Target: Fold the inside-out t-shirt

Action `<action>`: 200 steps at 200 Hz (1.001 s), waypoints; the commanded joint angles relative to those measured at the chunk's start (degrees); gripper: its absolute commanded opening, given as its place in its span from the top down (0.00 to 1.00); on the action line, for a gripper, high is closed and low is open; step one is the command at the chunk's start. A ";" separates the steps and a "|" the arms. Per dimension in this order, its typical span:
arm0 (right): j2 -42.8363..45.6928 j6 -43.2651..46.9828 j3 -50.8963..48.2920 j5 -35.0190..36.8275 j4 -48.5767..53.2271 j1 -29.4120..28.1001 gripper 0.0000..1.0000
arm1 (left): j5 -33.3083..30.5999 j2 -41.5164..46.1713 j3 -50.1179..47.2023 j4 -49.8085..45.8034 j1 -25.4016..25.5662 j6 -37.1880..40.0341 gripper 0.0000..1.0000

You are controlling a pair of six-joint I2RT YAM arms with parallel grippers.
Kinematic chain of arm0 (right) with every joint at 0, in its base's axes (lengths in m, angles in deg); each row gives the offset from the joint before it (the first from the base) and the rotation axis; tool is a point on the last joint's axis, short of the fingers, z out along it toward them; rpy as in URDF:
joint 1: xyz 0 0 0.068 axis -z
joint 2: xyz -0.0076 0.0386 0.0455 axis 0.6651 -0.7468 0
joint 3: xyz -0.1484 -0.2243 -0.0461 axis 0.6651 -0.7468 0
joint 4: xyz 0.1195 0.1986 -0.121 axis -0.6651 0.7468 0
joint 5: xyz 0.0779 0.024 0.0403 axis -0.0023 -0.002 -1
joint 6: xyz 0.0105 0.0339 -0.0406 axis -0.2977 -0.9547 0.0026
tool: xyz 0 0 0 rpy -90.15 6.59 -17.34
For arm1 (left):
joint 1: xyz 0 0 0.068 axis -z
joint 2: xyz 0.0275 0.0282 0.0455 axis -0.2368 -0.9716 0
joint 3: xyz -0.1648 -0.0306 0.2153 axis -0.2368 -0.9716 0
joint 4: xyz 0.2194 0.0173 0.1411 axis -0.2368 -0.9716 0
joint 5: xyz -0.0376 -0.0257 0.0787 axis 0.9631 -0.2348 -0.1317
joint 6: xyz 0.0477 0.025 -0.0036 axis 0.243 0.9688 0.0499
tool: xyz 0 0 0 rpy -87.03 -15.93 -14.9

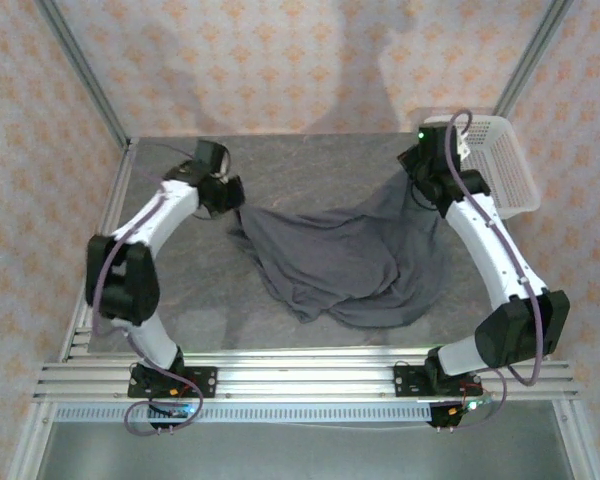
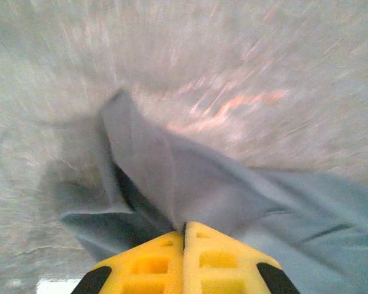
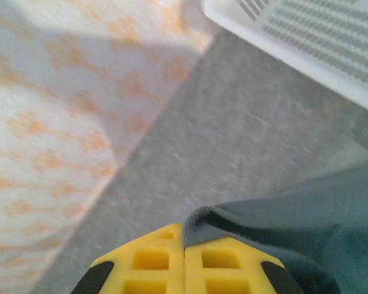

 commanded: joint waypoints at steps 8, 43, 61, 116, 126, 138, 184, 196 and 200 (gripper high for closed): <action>5.20 3.32 21.50 10.48 -0.81 0.58 1.00 | -2.76 13.72 19.78 -9.52 -9.31 2.65 1.00; 6.48 2.52 31.07 14.96 -5.86 0.55 1.00 | -0.55 14.89 38.74 -14.39 -14.37 2.39 1.00; 7.41 2.80 33.32 14.92 -8.40 0.54 1.00 | -0.39 17.45 40.31 -10.94 -14.54 1.75 1.00; 9.95 1.05 35.57 12.08 -13.98 0.57 1.00 | -0.34 22.07 45.41 -8.47 -14.56 1.35 1.00; 10.03 0.98 36.28 11.11 -14.03 0.54 1.00 | 0.24 22.39 45.80 -8.29 -14.57 1.41 1.00; 10.21 0.87 37.07 10.05 -13.97 0.55 1.00 | 1.96 22.56 46.22 -7.94 -14.58 0.81 1.00; 10.36 1.79 38.91 7.75 -17.87 0.61 1.00 | 9.82 22.65 49.10 -3.52 -14.54 -5.26 1.00; 8.09 1.80 41.66 8.44 -17.36 0.54 1.00 | 9.20 21.10 49.94 -2.67 -14.55 -5.94 1.00; 6.76 2.48 43.46 8.38 -16.70 0.61 1.00 | 8.69 20.29 50.29 -2.56 -14.58 -5.97 1.00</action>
